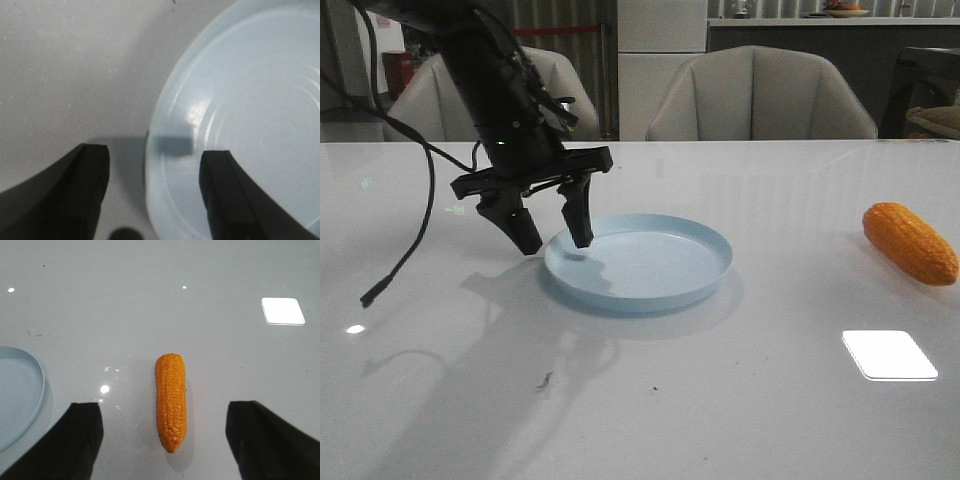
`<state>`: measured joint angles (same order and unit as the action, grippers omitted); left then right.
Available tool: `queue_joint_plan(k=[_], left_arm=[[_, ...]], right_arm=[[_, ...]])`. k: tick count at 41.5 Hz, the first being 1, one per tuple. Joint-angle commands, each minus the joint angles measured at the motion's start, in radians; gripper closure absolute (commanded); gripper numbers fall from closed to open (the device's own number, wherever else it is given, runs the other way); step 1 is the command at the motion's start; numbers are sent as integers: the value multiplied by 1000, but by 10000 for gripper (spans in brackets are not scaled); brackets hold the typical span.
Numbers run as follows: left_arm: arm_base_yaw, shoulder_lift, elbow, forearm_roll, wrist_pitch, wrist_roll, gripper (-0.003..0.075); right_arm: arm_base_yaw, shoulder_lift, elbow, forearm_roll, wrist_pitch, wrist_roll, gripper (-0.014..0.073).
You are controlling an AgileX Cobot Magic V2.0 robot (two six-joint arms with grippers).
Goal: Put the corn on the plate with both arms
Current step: 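Grip the plate rim, lift and carry it toward the table center, then release the plate and withdraw the left gripper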
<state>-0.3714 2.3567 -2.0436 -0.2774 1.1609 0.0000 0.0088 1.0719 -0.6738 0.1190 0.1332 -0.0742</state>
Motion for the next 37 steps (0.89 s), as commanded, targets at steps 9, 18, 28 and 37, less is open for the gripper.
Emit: queue_joint_plan(k=[9, 18, 28, 37], left_arm=[[2, -80, -96, 28, 19, 0, 336], [2, -233, -179, 277, -120, 0, 388], [62, -471, -144, 338, -275, 0, 449], [148, -698, 110, 406, -400, 0, 528]], right_arm=[[-3, -16, -33, 2, -72, -3, -19], [-3, -16, -33, 2, -71, -3, -19], [-3, -16, -33, 2, -56, -3, -19], [-3, -16, -33, 2, -3, -3, -19]])
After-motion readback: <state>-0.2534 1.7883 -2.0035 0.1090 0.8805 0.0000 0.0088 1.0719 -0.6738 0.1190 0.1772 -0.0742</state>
